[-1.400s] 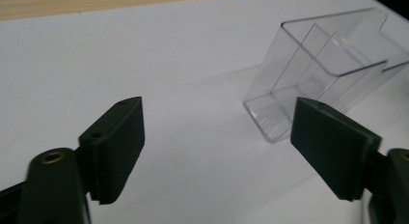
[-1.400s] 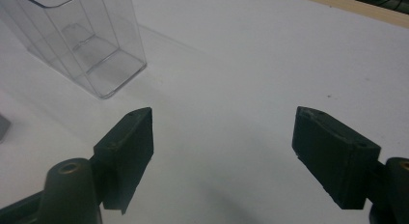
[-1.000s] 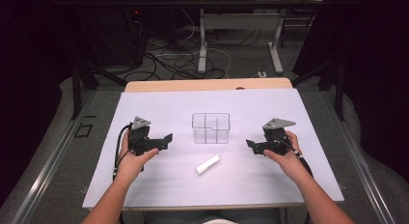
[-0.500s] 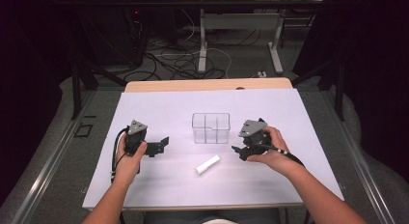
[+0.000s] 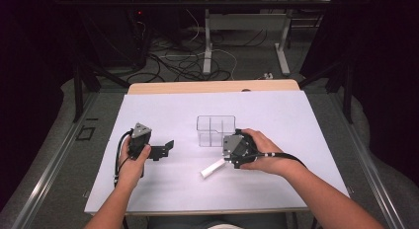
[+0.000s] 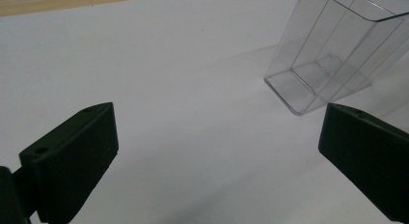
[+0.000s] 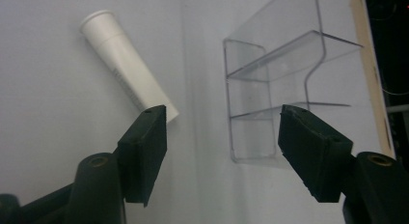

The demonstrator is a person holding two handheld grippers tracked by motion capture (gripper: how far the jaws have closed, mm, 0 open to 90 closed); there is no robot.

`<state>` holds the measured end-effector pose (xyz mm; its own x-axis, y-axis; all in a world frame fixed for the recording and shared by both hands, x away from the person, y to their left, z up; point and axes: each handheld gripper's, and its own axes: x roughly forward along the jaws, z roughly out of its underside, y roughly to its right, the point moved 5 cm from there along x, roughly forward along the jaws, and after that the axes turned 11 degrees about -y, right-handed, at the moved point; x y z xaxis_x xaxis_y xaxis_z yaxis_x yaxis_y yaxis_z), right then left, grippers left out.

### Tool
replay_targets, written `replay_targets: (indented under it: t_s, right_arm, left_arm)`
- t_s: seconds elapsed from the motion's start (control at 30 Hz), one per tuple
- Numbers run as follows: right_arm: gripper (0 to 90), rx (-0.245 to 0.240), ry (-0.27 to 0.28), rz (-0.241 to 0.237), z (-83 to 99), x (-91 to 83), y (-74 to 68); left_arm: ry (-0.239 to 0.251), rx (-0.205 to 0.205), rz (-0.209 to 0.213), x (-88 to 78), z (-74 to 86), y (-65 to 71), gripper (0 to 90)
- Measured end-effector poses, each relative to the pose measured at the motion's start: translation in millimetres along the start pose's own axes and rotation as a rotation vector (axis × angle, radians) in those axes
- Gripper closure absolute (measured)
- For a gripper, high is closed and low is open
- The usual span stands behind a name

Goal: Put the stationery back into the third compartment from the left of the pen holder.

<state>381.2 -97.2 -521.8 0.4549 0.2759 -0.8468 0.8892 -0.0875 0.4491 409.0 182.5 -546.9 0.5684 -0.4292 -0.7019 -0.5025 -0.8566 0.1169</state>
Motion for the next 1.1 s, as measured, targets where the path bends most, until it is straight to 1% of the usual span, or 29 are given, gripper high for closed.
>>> replay_targets:
  t_s: [0.03, 0.07, 0.1, 0.13, 0.17, 0.2, 0.23, 0.27, 0.3, 0.33, 0.37, 0.4, 0.5, 0.53, 0.57, 0.63, 0.67, 0.7, 0.73, 0.8, 0.83, 0.87, 0.9, 0.93, 0.97, 1.0, 1.07, 1.1]
  right_arm:
    - [41.3, -0.03, -0.002, -0.014, -2.2, 1.3, -0.9]
    - [44.3, -0.032, -0.009, -0.032, -3.9, 2.4, -3.6]
    - [45.1, -0.052, -0.012, -0.039, -5.3, 3.1, -4.2]
    - [45.8, -0.062, 0.01, -0.029, -8.6, 5.0, -5.8]
    - [47.3, -0.08, 0.001, -0.035, -9.5, 4.8, -6.2]
    - [47.8, -0.088, 0.017, -0.037, -11.8, 5.9, -7.0]
    - [48.0, -0.095, 0.03, -0.044, -14.3, 7.3, -8.3]
    - [47.9, -0.094, 0.02, -0.042, -14.9, 7.8, -9.1]
    - [48.1, -0.113, 0.037, -0.034, -17.3, 10.1, -9.1]
    - [48.3, -0.125, 0.024, -0.039, -17.8, 10.4, -9.8]
    - [48.3, -0.121, 0.02, -0.041, -18.8, 11.3, -11.7]
    - [48.2, -0.156, 0.014, -0.041, -20.0, 12.3, -11.8]
    - [48.0, -0.187, 0.011, -0.03, -24.0, 16.0, -15.7]
    - [47.9, -0.184, 0.023, -0.03, -25.2, 17.0, -17.2]
    - [47.9, -0.19, 0.023, -0.029, -26.4, 18.0, -18.8]
    - [47.5, -0.207, 0.012, -0.033, -28.3, 19.4, -20.3]
    - [47.3, -0.208, 0.014, -0.032, -29.8, 20.7, -22.1]
    - [47.3, -0.222, 0.014, -0.028, -30.8, 21.6, -22.6]
    - [47.4, -0.222, 0.022, -0.024, -32.4, 22.9, -24.0]
    - [47.6, -0.238, 0.027, -0.026, -34.3, 25.0, -26.5]
    - [47.6, -0.247, 0.018, -0.042, -34.8, 25.9, -29.0]
    - [47.6, -0.27, 0.019, -0.046, -36.3, 26.8, -30.4]
    - [47.7, -0.267, 0.006, -0.046, -36.4, 26.7, -32.4]
    - [48.9, -0.281, 0.023, -0.043, -38.2, 28.0, -34.0]
    - [49.9, -0.302, 0.019, -0.057, -38.9, 27.8, -34.8]
    - [50.8, -0.301, 0.028, -0.067, -40.2, 28.2, -37.6]
    - [51.8, -0.323, 0.019, -0.084, -42.2, 28.4, -40.4]
    - [52.6, -0.335, 0.028, -0.09, -43.3, 29.0, -41.8]
  left_arm:
    - [-0.003, 0.008, -0.003, 0.1, 0.2, -0.7, 0.3]
    - [-0.002, 0.008, -0.003, 0.3, 0.2, -0.6, 0.3]
    - [-0.001, 0.011, -0.002, 0.5, 0.2, -0.8, 0.3]
    - [-0.002, 0.012, -0.002, 0.5, 0.3, -0.9, 0.3]
    - [-0.003, 0.01, -0.001, 0.7, 0.6, -0.9, 0.2]
    - [-0.003, 0.011, -0.002, 0.7, 0.6, -1.1, 0.3]
    - [-0.002, 0.011, -0.002, 0.7, 0.6, -1.3, 0.3]
    - [-0.004, 0.011, -0.002, 0.6, 0.7, -1.5, 0.3]
    - [-0.003, 0.004, 0.001, 0.9, 0.9, -1.1, 0.3]
    - [-0.002, 0.003, 0.0, 0.9, 0.9, -1.3, 0.3]
    - [-0.002, 0.002, 0.0, 0.9, 0.9, -1.4, 0.3]
    - [-0.002, 0.007, -0.002, 0.9, 1.0, -1.9, 0.3]
    - [-0.004, 0.008, -0.001, 1.7, 1.4, -1.7, 0.3]
    - [0.003, 0.004, 0.0, 2.8, 1.5, -1.2, 0.3]
    - [0.001, 0.012, -0.003, 2.8, 1.6, -1.7, 0.3]
    - [0.0, 0.01, -0.002, 3.1, 1.7, -1.6, 0.3]
    - [0.001, 0.01, -0.002, 3.1, 1.6, -1.6, 0.3]
    - [0.001, 0.01, -0.002, 3.2, 1.6, -1.6, 0.3]
    - [0.001, 0.009, -0.001, 3.2, 1.6, -1.5, 0.3]
    - [-0.001, 0.011, -0.001, 3.5, 1.7, -1.5, 0.3]
    - [0.003, 0.012, -0.001, 3.7, 1.5, -1.6, 0.3]
    - [-0.001, 0.01, -0.001, 3.6, 2.0, -1.4, 0.3]
    - [-0.002, 0.01, -0.003, 3.7, 2.1, -1.5, 0.3]
    - [-0.001, 0.01, 0.0, 3.7, 2.1, -1.6, 0.3]
    - [-0.006, 0.011, -0.001, 3.3, 2.0, -2.2, 0.3]
    - [0.002, 0.007, -0.002, 3.7, 1.6, -2.5, 0.3]
    - [-0.001, 0.007, -0.002, 3.8, 1.8, -3.1, 0.3]
    - [-0.002, 0.009, -0.002, 3.9, 2.1, -3.4, 0.3]
